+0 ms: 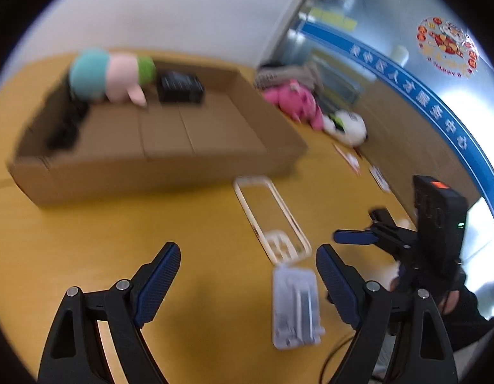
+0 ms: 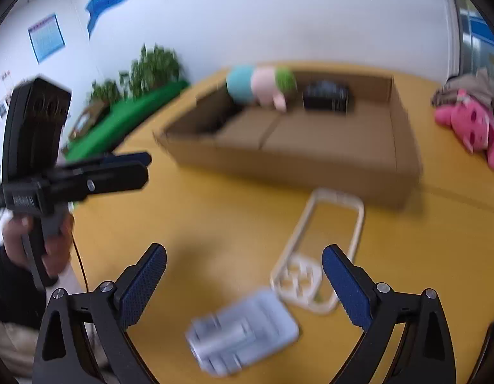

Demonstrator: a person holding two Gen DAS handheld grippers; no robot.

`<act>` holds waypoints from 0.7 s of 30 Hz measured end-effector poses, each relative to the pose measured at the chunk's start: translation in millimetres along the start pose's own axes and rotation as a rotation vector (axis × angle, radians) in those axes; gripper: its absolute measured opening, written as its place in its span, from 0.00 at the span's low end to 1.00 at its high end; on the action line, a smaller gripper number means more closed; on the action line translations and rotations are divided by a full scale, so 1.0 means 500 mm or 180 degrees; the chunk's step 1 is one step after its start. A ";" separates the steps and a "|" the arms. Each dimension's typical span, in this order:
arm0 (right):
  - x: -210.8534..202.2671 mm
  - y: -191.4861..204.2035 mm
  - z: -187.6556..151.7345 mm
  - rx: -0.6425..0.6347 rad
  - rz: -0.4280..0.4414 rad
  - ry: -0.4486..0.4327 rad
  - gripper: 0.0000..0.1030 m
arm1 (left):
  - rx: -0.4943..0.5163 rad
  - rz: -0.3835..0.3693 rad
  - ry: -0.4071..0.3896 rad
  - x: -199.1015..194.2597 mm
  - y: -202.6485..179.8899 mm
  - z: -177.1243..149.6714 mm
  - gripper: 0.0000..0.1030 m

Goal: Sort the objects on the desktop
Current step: 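Withdraw both tools and move toward the white-and-silver phone stand, then lower both open grippers around the white-and-silver phone stand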

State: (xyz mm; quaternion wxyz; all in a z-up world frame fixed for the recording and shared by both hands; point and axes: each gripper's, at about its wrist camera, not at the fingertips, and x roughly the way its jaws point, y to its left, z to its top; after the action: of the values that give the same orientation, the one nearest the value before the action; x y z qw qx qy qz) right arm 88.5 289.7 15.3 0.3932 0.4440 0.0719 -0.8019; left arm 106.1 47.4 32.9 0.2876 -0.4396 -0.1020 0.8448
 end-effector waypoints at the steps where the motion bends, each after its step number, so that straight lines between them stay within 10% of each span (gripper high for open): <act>1: 0.012 -0.006 -0.020 0.0059 0.0016 0.0103 0.97 | -0.0018 -0.0073 0.0107 0.017 0.000 -0.010 0.84; 10: 0.077 0.047 -0.114 -0.0218 -0.0050 0.0384 0.98 | 0.0060 -0.0465 0.0684 0.108 -0.038 -0.075 0.83; 21: 0.102 0.078 -0.095 -0.0157 -0.0063 0.0252 0.98 | -0.0134 -0.0215 0.0582 0.073 0.006 -0.099 0.83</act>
State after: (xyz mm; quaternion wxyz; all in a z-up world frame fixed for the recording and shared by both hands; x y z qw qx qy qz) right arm 131.7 256.5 -43.1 0.3929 0.4648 0.1115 -0.7856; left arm 128.4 62.1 -22.7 0.3148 -0.5171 -0.1078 0.7886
